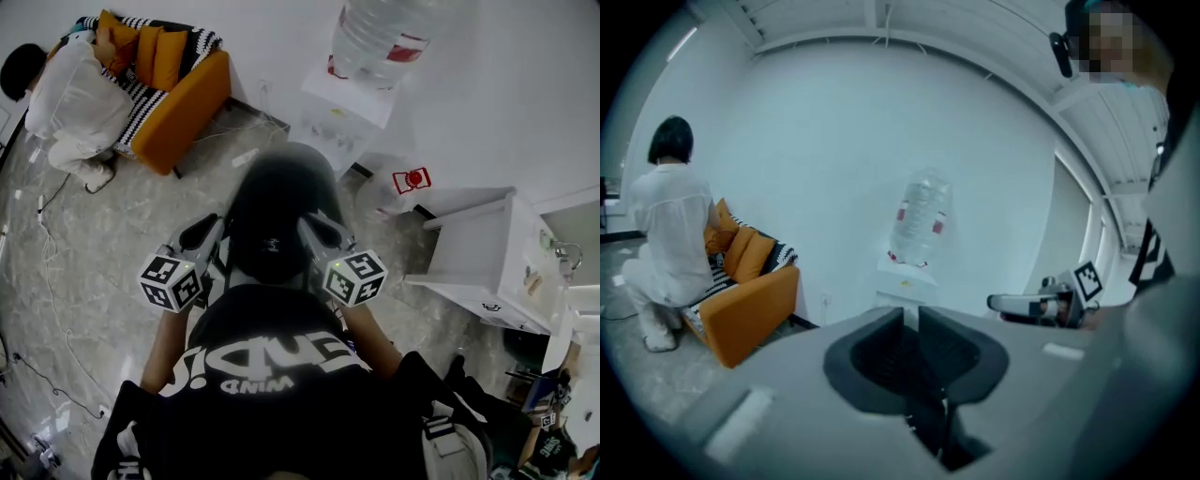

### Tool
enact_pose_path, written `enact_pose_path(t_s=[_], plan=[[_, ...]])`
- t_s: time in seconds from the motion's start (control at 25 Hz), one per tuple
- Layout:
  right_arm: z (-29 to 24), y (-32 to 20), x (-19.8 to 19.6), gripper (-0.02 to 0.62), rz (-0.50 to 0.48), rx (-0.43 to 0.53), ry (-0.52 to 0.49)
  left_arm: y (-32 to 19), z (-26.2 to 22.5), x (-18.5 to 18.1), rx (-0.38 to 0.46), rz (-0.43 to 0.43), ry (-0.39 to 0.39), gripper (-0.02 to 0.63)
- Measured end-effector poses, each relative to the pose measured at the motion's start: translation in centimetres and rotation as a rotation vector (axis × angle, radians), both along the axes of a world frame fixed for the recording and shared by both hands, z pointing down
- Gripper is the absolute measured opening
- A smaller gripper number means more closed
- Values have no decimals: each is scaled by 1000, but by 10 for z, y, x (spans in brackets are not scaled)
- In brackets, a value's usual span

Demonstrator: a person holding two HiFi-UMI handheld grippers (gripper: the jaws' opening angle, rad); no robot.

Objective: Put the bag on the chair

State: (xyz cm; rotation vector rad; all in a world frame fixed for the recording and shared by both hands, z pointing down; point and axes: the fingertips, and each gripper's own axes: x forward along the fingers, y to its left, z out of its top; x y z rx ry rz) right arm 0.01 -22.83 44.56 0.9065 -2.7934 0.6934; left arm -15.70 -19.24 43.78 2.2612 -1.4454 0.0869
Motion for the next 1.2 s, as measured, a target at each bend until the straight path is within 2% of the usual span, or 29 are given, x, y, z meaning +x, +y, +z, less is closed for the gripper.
enact_pose_path(t_s=[0.12,0.28,0.6,1.2], plan=[[1,-2,4,2,18,11,0,2,4,-4,4,-24,-17,20],[4,-5,10,2,51,8,-4,4,12,-6,2,-45,-34,3],[17,0,15,0,81,-14,17,7,17,-11,13,-65,-39,3],[24,-5,7,0,95,-58,-15,4,13,-22,15,-81,-41,3]])
